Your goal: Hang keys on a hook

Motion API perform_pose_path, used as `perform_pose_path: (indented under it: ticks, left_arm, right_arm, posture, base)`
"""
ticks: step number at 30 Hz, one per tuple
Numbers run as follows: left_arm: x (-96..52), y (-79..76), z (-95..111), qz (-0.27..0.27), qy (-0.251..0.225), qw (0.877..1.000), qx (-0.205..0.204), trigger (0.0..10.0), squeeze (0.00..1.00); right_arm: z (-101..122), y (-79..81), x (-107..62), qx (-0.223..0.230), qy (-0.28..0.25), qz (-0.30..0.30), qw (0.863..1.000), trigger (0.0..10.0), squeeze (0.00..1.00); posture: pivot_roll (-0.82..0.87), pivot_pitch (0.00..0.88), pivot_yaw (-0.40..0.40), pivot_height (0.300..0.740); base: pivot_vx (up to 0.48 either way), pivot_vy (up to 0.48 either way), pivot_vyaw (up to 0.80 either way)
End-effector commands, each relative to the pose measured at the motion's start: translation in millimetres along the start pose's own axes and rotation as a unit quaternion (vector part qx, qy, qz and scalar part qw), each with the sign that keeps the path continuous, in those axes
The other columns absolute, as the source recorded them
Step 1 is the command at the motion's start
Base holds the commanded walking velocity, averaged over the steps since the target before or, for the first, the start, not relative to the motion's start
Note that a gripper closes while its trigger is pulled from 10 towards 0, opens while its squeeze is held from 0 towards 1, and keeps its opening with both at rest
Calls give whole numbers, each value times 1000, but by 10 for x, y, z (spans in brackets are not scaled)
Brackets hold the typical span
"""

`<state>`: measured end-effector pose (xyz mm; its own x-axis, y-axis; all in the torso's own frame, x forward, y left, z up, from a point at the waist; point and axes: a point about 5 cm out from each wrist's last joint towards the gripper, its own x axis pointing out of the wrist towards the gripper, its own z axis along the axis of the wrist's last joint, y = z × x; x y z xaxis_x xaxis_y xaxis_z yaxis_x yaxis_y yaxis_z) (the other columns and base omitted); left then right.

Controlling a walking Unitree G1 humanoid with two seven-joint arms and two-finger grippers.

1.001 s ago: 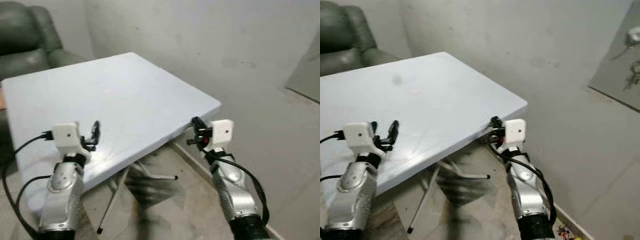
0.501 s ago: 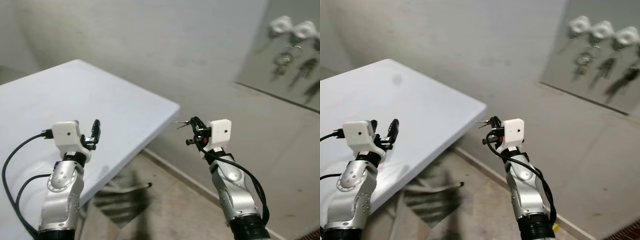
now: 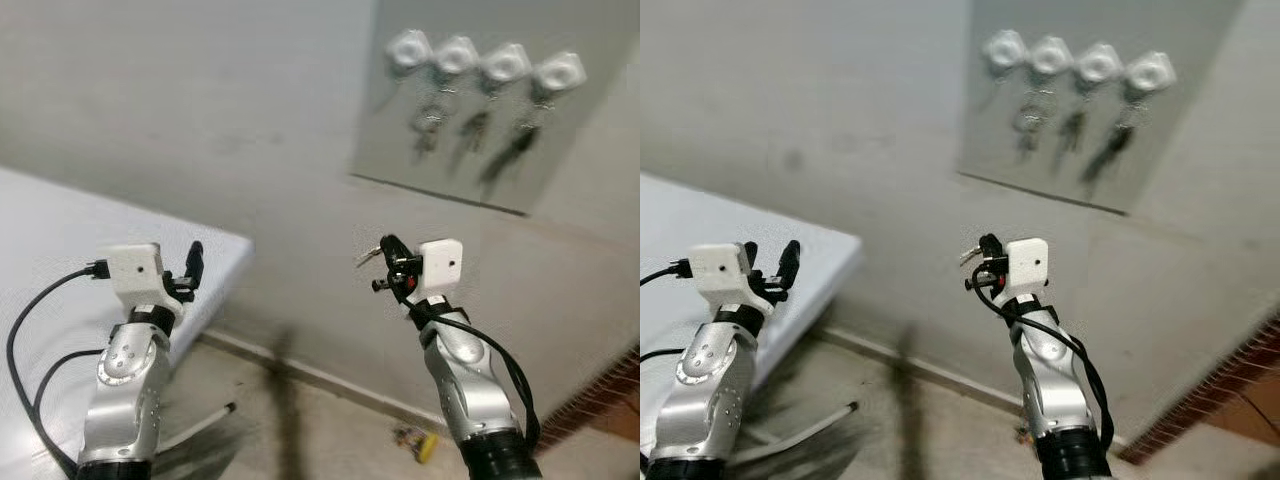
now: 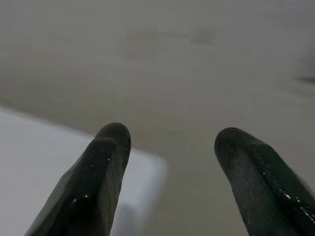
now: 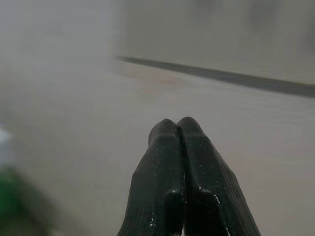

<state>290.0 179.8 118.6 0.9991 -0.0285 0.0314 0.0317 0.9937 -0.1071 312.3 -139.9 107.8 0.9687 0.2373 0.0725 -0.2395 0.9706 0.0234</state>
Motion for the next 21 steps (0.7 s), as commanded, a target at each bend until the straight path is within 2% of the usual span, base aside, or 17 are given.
perform_pose_path:
  ticks: [1, 5, 9, 17, 21]
  left_arm:
    - [-4, 105, 55, 15, -5, 1000, 13, 10000, 0]
    - [-8, 99, 54, 15, -5, 1000, 14, 10000, 0]
    - [-18, 66, 85, 16, -22, 1000, 14, 10000, 0]
    - [-7, 26, 97, 17, -20, 1000, 7, 10000, 0]
    - [0, -20, 118, 6, -23, 999, 21, 10000, 0]
  right_arm:
    - [87, 103, 60, 5, -18, 15, 1000, 10000, 0]
    - [96, 114, 65, 3, -22, 18, 1000, 10000, 0]
    - [89, 154, 62, 9, -18, 37, 999, 10000, 0]
    - [83, 157, 50, 4, -10, 62, 998, 10000, 0]
    - [92, 158, 46, 1, -10, 87, 996, 10000, 0]
  posture:
    - [-65, 0, -14, 740]
    - [-64, 0, -14, 740]
    - [-66, 0, -12, 740]
    - [-70, 0, -11, 740]
    - [-70, 0, -11, 740]
  base:
    - [289, 0, -700]
    - [282, 0, -688]
    - [0, 0, 0]
    - [0, 0, 0]
    - [0, 0, 0]
